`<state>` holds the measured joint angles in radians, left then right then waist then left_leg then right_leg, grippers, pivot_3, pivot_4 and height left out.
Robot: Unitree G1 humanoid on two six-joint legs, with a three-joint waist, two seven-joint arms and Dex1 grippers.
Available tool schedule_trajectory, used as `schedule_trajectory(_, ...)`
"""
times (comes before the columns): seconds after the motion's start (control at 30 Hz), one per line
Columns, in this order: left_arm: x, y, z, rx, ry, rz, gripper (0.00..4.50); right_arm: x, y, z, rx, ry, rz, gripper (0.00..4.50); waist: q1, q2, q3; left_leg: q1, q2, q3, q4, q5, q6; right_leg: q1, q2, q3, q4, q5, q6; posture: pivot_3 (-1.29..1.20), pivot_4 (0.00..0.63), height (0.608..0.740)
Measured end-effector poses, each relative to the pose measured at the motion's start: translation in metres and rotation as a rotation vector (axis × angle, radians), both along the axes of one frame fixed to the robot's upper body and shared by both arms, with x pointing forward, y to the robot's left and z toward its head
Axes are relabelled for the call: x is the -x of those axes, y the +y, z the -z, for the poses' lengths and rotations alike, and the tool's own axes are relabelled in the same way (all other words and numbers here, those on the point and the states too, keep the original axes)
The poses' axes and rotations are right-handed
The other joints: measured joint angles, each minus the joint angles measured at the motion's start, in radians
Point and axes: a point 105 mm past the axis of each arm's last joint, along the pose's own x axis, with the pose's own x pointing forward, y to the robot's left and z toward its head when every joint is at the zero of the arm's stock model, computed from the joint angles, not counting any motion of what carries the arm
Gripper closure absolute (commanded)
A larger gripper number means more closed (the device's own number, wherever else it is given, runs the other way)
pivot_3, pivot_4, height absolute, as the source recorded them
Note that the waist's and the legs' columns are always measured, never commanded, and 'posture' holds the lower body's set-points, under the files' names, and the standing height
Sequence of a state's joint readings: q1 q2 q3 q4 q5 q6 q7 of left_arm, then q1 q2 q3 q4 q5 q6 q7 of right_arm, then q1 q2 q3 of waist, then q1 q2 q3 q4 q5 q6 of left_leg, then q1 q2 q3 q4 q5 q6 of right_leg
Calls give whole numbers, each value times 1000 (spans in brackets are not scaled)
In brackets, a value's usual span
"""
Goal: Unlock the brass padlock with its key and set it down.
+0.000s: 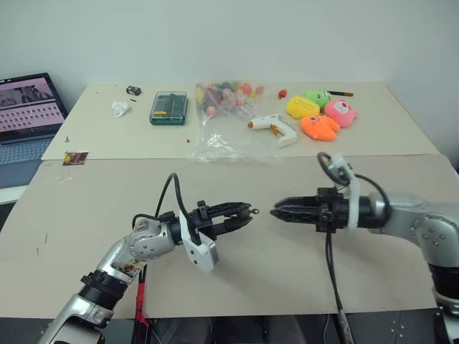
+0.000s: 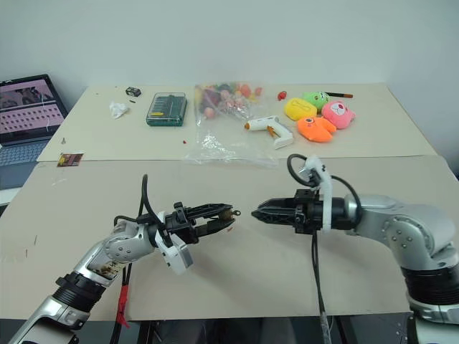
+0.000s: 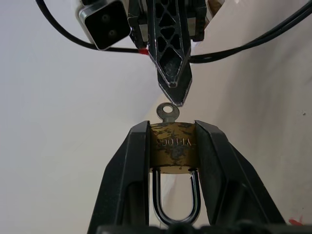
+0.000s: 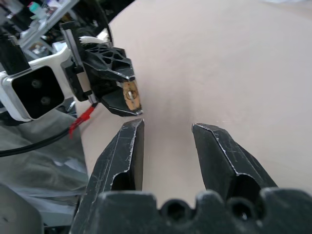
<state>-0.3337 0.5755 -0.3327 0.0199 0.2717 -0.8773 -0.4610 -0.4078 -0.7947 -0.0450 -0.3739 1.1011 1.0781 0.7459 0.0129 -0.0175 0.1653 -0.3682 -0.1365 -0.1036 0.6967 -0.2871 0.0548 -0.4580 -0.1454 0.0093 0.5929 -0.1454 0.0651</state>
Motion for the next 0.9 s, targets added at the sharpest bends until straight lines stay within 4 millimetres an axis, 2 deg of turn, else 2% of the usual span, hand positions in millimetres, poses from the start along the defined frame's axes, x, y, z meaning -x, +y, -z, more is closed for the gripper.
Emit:
schedule_trajectory(0.2,3,0,3,-9,-12,16,3635,2,16,6,-20,14,-33,2474,-1,0,0,0,0,0,0,0,0,0,0,0,0,0,0,0,150,740)
schedule_trajectory(0.43,3,-1,4,-9,-12,17,3635,1,20,0,-15,1,-50,2474,-1,0,0,0,0,0,0,0,0,0,0,0,0,0,0,0,150,740)
schedule_trajectory(0.63,1,-2,3,-3,0,2,3635,1,31,7,-25,19,-75,2474,-1,0,0,0,0,0,0,0,0,0,0,0,0,0,0,0,150,740)
schedule_trajectory(0.9,0,-4,1,5,4,-6,3635,-1,36,6,-38,15,-68,2474,-1,0,0,0,0,0,0,0,0,0,0,0,0,0,0,0,150,740)
